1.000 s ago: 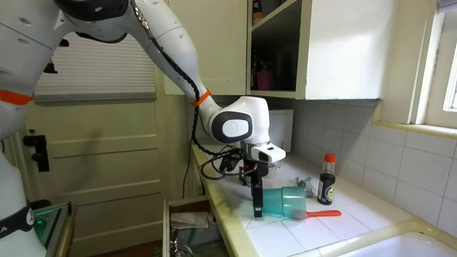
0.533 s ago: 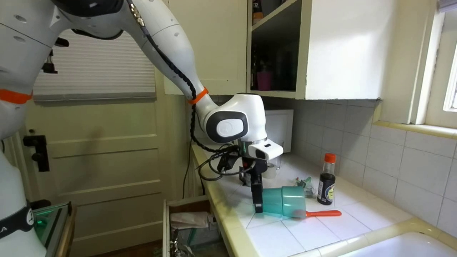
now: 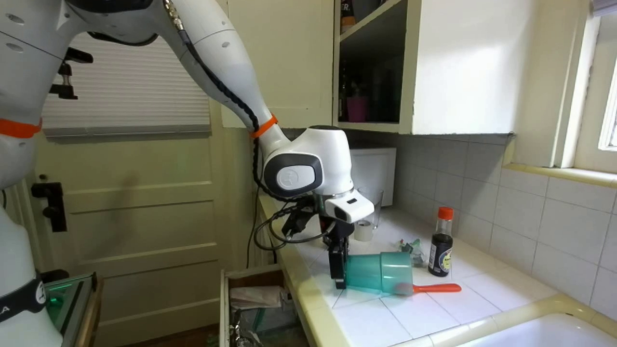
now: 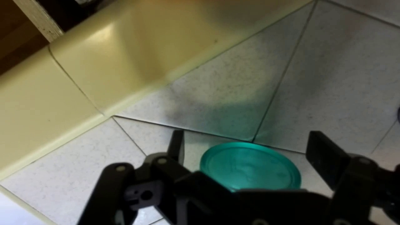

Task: Put the blue cup on the middle shelf of the cabinet on the right.

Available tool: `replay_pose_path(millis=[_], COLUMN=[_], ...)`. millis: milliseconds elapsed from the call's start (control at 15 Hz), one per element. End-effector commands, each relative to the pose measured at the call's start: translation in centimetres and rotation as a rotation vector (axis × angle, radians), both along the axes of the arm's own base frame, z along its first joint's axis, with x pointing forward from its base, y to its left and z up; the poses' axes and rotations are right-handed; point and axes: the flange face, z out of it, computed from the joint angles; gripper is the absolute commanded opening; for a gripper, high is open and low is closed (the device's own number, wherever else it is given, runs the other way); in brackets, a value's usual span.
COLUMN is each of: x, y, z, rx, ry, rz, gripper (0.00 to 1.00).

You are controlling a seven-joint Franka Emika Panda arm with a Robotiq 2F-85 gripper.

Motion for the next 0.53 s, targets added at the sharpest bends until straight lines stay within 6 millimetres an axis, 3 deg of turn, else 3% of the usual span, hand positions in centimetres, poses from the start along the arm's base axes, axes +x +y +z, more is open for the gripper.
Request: replay_pose_path(millis=[0, 467], x=[-1.0, 1.2], y=[-1.2, -2.2], z=[0.4, 2.1], rx=[0.006, -0.027], ry=[-0.009, -0.008], rz=[-0.006, 0.098], gripper=[1.0, 1.0])
